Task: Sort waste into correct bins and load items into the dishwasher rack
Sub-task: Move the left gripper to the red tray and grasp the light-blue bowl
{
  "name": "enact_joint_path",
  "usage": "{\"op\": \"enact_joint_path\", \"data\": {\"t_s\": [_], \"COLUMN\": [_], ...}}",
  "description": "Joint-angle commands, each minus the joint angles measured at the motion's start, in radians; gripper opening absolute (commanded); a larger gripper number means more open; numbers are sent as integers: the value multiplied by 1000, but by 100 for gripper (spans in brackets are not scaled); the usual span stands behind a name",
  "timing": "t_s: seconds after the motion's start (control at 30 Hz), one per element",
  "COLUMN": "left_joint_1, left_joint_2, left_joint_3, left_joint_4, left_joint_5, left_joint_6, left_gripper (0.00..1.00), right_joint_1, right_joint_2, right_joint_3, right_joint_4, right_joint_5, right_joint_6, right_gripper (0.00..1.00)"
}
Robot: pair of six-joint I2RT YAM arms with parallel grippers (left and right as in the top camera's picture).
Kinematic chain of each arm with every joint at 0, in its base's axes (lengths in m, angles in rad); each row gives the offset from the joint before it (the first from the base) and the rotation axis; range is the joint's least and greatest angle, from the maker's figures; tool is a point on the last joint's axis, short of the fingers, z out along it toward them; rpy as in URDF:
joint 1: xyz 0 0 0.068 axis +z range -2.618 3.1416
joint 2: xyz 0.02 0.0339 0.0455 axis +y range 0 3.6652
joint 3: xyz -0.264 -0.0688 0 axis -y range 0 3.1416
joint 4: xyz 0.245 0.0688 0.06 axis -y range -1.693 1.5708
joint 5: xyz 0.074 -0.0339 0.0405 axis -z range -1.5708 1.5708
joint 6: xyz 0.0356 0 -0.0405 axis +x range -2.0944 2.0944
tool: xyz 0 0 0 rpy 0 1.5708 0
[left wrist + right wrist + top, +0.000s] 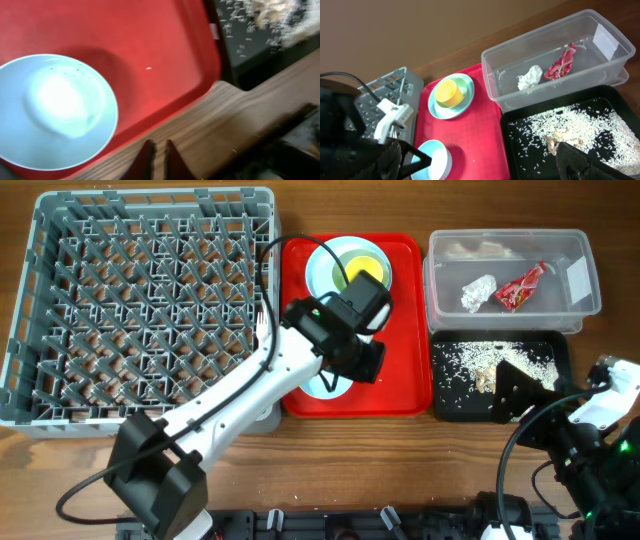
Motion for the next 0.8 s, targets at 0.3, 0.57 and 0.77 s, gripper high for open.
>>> {"op": "enact_joint_path", "data": {"t_s": [0.3, 0.57, 0.77], "left_joint_1": [-75, -75, -50], "left_joint_2": [164, 212, 54], "left_joint_3": [-147, -141, 119], "left_joint_4": [136, 120, 26], "left_joint_5": [-285, -285, -253], "left_joint_6": [-87, -102, -71], "left_gripper": [30, 4, 4], "right_joint_1": [-2, -2, -2], "right_joint_2": [-3, -3, -3], "right_joint_3": [3, 3, 3], "right_joint_4": [-1, -1, -1], "right_joint_5": [14, 14, 14], "right_joint_6": [-10, -10, -10], "right_gripper": [100, 100, 100]}}
